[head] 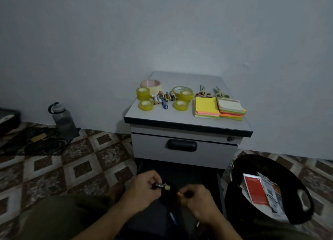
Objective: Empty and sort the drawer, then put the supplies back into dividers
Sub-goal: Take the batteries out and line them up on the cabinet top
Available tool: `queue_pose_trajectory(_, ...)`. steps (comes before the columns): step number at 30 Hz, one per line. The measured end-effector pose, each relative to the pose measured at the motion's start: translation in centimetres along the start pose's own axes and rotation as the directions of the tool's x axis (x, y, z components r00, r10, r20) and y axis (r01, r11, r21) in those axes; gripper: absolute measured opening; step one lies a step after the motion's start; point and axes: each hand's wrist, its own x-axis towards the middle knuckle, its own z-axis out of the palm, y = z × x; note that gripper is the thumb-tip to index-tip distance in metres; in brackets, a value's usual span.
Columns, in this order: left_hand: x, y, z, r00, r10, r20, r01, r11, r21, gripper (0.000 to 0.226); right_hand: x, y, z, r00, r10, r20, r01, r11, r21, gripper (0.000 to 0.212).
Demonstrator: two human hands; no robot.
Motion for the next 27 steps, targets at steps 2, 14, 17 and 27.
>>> queue_pose_trajectory(2, -0.1, 1.6, -2.1, 0.998, 0.049, -0.038, -0.05, 0.999, -0.006, 0.022, -0.3, -1.5, -1.3, 0.999, -0.025, -0.034, 0.028, 0.998, 0.064, 0.007)
queue_pose_trajectory(14, 6.4, 14.0, -13.2, 0.926, 0.092, -0.365, -0.094, 0.995, 0.015, 0.014, 2.0, -13.7, -12.4, 0.947, -0.276, -0.167, 0.308, 0.926, 0.216, 0.019)
queue_pose_trajectory(17, 10.2, 15.5, -14.4, 0.9, 0.027, -0.434, -0.042, 0.999, -0.025, 0.014, 4.8, -16.4, -14.5, 0.93, -0.292, -0.224, 0.332, 0.928, 0.167, 0.02)
queue_pose_trajectory(27, 19.6, 14.8, -13.8, 0.864, -0.083, -0.497, 0.159, 0.981, 0.114, 0.015, 14.3, -22.1, -17.5, 0.939, -0.252, -0.234, 0.271, 0.961, 0.051, 0.021)
